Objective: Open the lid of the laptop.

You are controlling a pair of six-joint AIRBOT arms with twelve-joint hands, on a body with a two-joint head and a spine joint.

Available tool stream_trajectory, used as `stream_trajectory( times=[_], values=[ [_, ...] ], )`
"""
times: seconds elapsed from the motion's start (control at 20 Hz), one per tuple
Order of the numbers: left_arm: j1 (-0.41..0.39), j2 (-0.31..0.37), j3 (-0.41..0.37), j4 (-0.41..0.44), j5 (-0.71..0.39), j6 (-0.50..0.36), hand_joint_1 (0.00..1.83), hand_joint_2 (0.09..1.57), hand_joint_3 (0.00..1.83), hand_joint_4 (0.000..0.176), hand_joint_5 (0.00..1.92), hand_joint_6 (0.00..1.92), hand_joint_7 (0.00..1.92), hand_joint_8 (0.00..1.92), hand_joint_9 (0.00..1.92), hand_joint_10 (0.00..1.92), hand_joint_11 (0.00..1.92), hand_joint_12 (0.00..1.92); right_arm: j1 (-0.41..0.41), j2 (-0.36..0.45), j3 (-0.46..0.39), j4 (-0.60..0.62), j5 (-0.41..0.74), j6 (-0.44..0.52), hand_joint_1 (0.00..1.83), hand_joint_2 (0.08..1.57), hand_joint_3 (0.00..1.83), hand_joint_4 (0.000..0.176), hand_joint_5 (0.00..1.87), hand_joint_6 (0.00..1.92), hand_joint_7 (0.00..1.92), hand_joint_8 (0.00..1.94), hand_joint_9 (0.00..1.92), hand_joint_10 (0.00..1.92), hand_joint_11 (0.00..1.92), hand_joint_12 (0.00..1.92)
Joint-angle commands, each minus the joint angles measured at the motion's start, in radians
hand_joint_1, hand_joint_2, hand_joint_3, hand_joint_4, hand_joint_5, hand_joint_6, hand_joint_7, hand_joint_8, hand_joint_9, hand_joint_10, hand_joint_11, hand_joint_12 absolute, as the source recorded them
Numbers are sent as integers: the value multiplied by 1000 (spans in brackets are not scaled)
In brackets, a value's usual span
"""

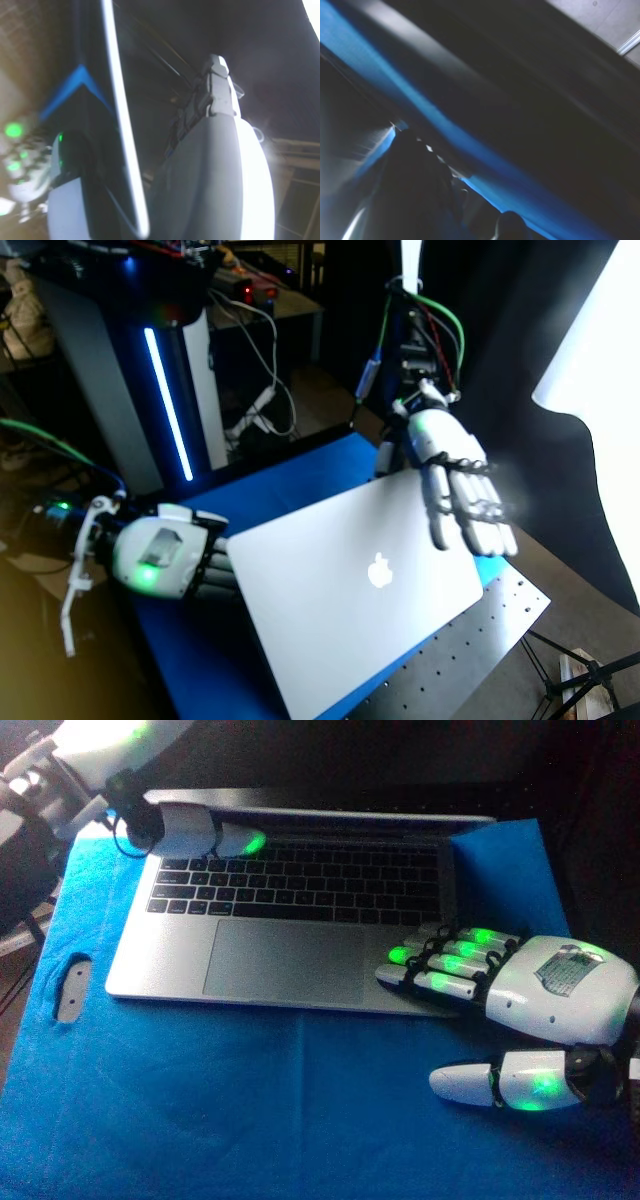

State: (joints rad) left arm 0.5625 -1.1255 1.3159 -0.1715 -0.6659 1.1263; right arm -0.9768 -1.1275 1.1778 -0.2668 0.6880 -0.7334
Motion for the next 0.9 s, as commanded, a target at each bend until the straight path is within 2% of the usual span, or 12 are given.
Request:
stream_trajectory(
  times=[0.0, 0.2, 0.3, 0.45, 0.7, 0.85],
  values=[
    [-29, -8, 14, -7, -109, -1, 854, 1068, 5, 176, 0, 0, 0, 0, 0, 0, 0, 0, -3, -14, -6, -40, 25, 20, 0, 1271, 0, 0, 0, 0, 0, 0, 0, 0, 0, 0],
    [-85, -49, 68, -2, -69, -2, 774, 1044, 0, 176, 0, 0, 0, 0, 0, 0, 0, 0, 5, -12, -1, -65, 25, 34, 0, 1271, 0, 0, 0, 0, 0, 0, 0, 0, 0, 0],
    [-117, -71, 101, 3, -44, -2, 892, 1010, 0, 176, 0, 0, 0, 0, 0, 0, 0, 0, 12, -11, -1, -72, 25, 35, 0, 1274, 0, 0, 0, 0, 0, 0, 0, 0, 0, 0],
    [-166, -115, 183, -19, 23, -3, 970, 988, 0, 176, 0, 0, 0, 0, 0, 0, 0, 0, 19, -13, 0, -83, 25, 35, 0, 1261, 0, 0, 0, 0, 0, 0, 0, 0, 0, 0],
    [-249, -202, 350, -32, 172, -21, 910, 999, 0, 176, 0, 0, 0, 0, 0, 0, 0, 0, 19, -19, 1, -103, 25, 35, 0, 1261, 0, 0, 0, 0, 0, 0, 0, 0, 0, 0],
    [-300, -256, 445, -27, 244, -21, 805, 1040, 12, 176, 0, 0, 0, 0, 0, 0, 0, 0, 21, -24, 4, -117, 25, 35, 0, 1242, 0, 0, 0, 0, 0, 0, 0, 0, 0, 0]
  ],
)
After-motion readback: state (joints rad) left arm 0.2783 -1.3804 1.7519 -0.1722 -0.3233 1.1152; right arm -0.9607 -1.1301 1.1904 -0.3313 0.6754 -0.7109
